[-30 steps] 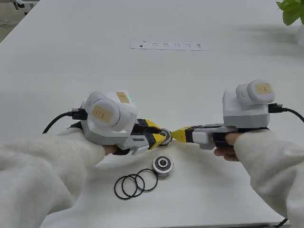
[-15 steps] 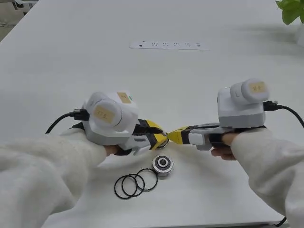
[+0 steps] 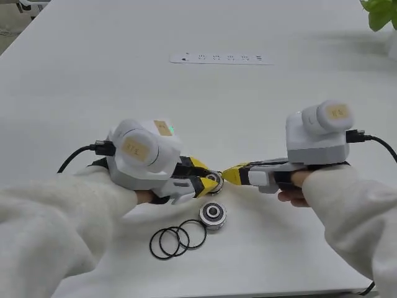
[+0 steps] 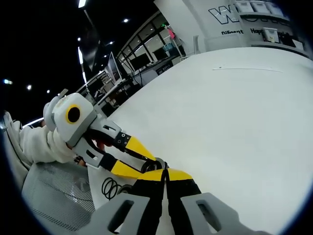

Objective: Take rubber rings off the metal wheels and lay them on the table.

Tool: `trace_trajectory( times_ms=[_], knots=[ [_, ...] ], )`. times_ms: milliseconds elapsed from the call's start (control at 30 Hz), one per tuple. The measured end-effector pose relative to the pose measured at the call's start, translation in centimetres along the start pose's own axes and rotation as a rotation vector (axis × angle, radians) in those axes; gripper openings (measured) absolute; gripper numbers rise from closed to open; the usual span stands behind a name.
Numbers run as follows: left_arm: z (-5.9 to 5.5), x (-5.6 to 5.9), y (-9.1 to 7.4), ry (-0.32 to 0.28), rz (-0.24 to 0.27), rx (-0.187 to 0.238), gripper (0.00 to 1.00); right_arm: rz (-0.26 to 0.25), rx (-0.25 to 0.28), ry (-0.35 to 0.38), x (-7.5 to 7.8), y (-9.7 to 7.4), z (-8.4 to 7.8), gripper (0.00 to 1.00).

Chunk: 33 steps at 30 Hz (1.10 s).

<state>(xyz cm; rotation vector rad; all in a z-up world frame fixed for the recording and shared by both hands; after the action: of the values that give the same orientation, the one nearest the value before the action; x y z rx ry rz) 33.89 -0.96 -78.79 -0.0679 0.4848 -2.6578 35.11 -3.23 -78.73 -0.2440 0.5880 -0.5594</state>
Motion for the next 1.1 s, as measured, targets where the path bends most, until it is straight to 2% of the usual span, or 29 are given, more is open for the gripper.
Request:
trace_trajectory(
  times_ms=[300, 1100],
  knots=[
    [0.0, 0.1, -0.3, 0.031, -0.018, -0.028, 0.13, 0.011, -0.003, 0.016, -0.5, 0.1, 0.0, 0.0],
    [0.0, 0.1, -0.3, 0.032, -0.02, -0.025, 0.13, 0.036, -0.012, 0.006, -1.3, 0.2, 0.1, 0.0]
  ],
)
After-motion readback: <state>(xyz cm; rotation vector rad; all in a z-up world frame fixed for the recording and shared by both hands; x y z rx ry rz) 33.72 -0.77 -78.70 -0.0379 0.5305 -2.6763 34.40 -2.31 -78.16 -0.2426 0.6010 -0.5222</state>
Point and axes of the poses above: the centre of the closed fingertips' face, and the gripper's own axes: y roughly forward along the fingers, x roughly to its right, z roughly out of its top, the point moved 1 cm from there along -y, roughly backward along the fingers, and after that the axes turned 11 degrees about x, right-handed, at the moved point
